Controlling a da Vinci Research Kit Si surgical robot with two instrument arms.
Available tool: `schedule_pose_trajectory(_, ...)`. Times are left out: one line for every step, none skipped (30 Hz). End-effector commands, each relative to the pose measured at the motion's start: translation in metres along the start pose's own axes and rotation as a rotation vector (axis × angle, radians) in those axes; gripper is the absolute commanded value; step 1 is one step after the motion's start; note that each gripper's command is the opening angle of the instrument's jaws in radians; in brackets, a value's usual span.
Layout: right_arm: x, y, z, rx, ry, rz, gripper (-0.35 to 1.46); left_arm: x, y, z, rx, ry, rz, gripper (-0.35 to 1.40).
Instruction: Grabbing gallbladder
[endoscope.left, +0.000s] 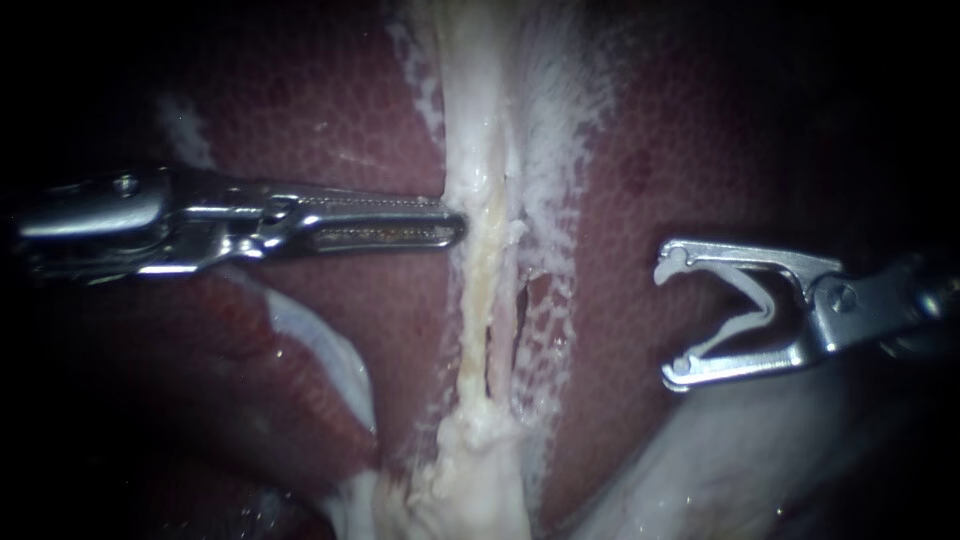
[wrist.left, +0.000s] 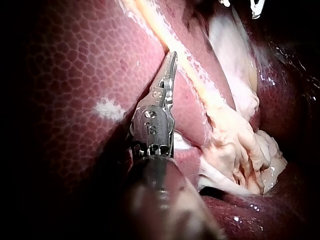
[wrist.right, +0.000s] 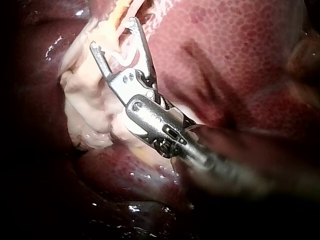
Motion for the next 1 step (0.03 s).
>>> schedule_pose_trajectory(0.0,0.0,0.0,0.0,0.0,0.0,0.59,0.0,-0.0001,0.0,0.001,0.0,0.001,-0.35)
